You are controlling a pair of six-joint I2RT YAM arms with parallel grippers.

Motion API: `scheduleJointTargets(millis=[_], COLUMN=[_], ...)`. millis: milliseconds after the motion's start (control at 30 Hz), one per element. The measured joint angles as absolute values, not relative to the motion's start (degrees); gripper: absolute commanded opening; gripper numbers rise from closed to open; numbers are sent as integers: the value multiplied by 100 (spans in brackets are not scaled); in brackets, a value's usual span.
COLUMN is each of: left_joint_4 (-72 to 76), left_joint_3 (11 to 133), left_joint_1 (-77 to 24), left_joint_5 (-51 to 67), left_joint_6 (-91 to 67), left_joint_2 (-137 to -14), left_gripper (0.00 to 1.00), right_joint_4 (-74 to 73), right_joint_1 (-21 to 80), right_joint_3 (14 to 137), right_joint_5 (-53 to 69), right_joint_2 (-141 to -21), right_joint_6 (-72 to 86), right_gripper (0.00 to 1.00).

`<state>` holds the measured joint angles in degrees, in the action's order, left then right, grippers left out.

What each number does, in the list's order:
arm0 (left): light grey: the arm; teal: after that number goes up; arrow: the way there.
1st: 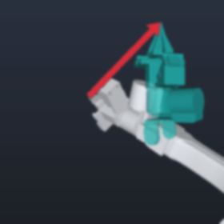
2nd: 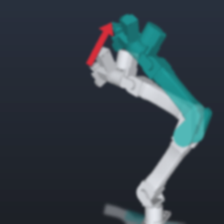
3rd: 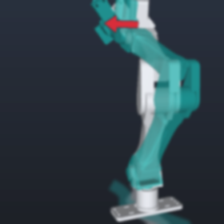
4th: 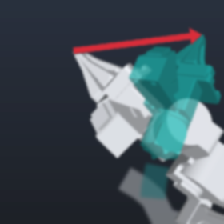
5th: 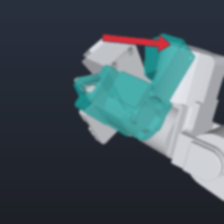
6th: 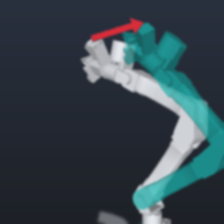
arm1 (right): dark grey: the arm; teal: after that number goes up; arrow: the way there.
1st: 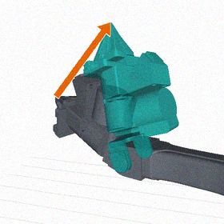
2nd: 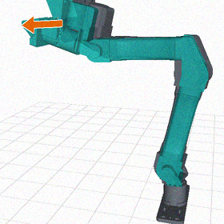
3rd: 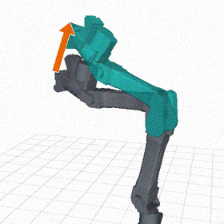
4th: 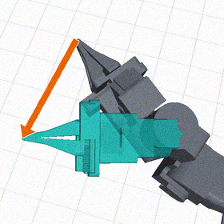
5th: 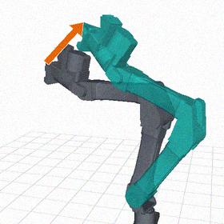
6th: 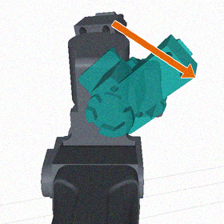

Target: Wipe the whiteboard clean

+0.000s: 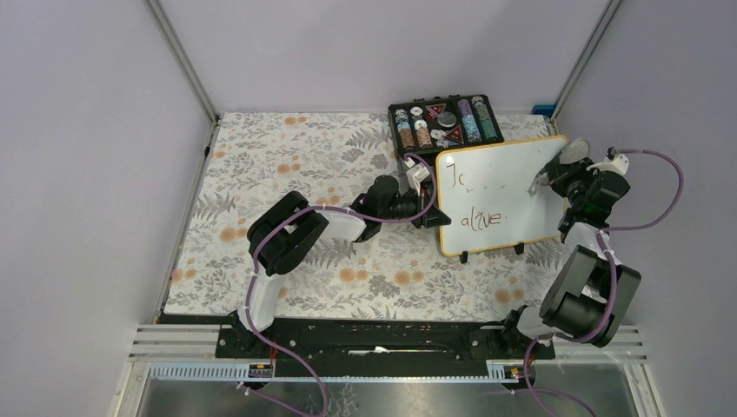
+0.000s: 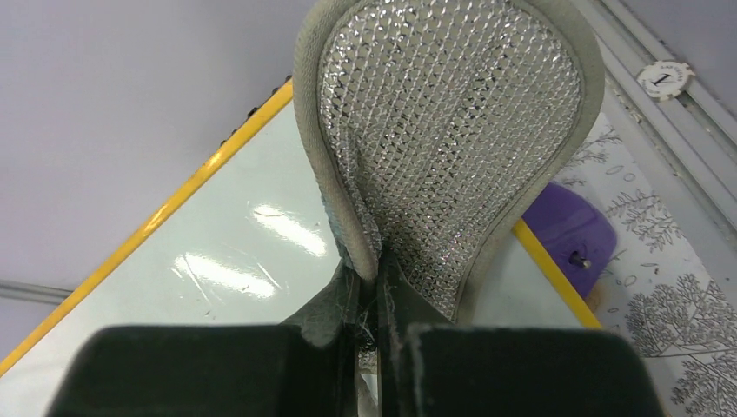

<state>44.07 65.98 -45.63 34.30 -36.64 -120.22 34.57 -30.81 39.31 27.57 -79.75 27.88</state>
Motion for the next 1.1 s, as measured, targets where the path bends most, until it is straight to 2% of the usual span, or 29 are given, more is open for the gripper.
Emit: scheduleJointTargets(millis=[333,567,833,1100], left_joint_4=[4405,4377,4318,4189], left_joint_3=[6598,6598,6600,6628], left_joint_1=[-4545,-4521,-4499,-4436], left_joint_5=[3479,3568,3634,3673], left_joint_6=[-3645,-3590,-3498,-3446], left_joint_2=[-12022,-12022,-12022,-12022], left_gripper=[0,0,0,0], right_joint_4=[3170,3024,2738,2622], right_joint_1=[-3026,-2497,-1236,1026], right_joint_3=[3699,3301,3129,3133], right_joint_5=[2434,1820,897,242], right_joint_2=[-7728,-7234,-6622,-6375], right_joint_6=[2532,2187,2056,2333], right_gripper=[0,0,0,0])
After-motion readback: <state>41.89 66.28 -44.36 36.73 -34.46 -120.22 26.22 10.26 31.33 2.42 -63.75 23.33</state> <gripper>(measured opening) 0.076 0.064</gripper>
